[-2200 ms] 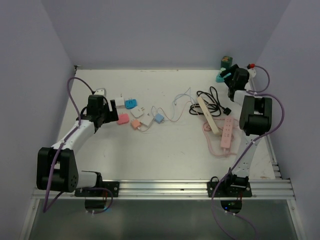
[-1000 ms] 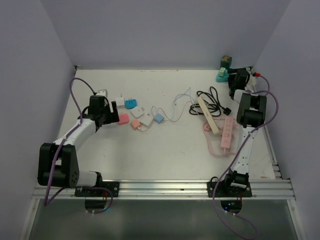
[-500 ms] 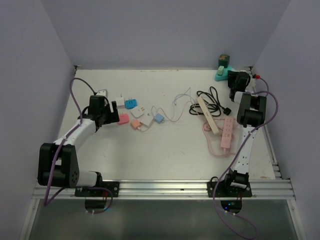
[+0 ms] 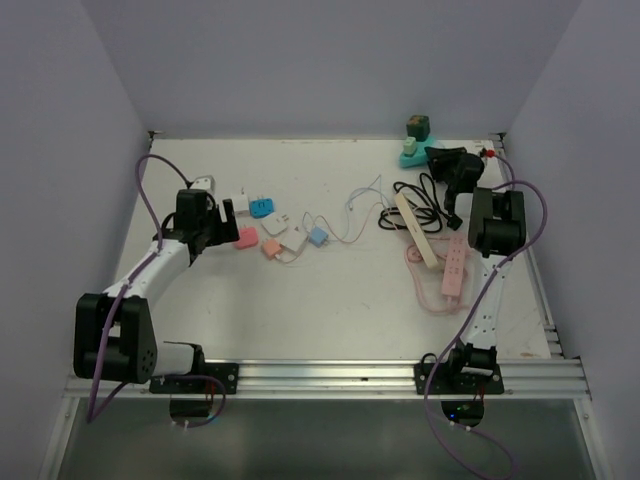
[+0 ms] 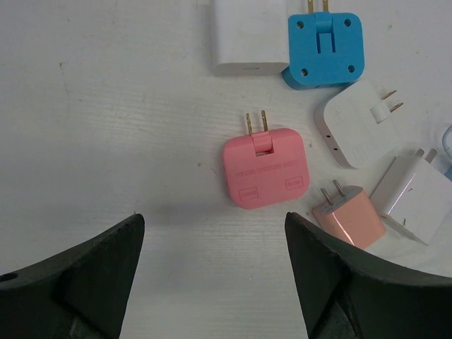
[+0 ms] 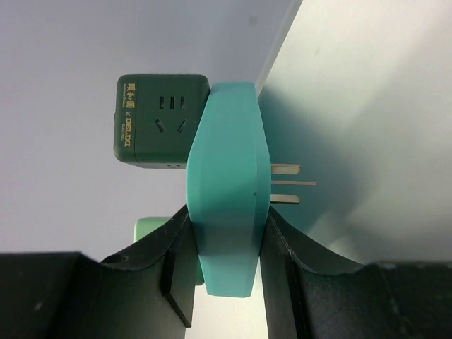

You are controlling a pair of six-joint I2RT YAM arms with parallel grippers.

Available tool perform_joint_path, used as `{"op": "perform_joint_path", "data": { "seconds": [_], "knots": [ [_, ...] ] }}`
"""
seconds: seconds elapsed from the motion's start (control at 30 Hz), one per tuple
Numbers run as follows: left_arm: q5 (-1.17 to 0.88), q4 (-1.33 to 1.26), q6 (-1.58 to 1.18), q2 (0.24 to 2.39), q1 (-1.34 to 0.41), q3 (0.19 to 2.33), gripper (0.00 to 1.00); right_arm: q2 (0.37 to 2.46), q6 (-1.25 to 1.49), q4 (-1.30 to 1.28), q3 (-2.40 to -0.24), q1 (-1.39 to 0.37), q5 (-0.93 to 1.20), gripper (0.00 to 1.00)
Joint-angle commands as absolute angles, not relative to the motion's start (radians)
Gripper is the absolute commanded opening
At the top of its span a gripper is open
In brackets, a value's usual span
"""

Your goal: Pull the plug off the socket

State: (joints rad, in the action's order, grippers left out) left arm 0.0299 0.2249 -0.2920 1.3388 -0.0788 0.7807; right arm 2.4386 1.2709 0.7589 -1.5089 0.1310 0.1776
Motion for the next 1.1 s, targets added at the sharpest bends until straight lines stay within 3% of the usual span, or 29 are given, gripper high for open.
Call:
{"op": "perform_joint_path", "data": {
  "seconds": [0.0,0.4,0.63,0.97,1.07],
  "knots": [
    [0.015,0.173,-0.290,1.301,-0.071,0.804,0.84,2.332,1.304,1.005,-1.482,0.078,0.294,0.00],
    [-0.069,0.155,-0.321,1.272,-0.071,0.790,0.84,2.181,1.259,1.071,-1.411,-0.098,0.439,0.00],
    [-0.225,0.133,-0.409,1.256,-0.071,0.795,0.85,2.051,1.186,1.014,-1.316,-0.225,0.466,0.00],
    [-0.368,0.166,-0.612,1.175,-0.144,0.865,0.87,1.694,0.861,0.638,-1.042,-0.399,0.264,0.00],
    [-0.393,0.160,-0.708,1.183,-0.210,0.871,0.87,1.582,0.721,0.409,-1.023,-0.474,0.135,0.00]
  ]
}}
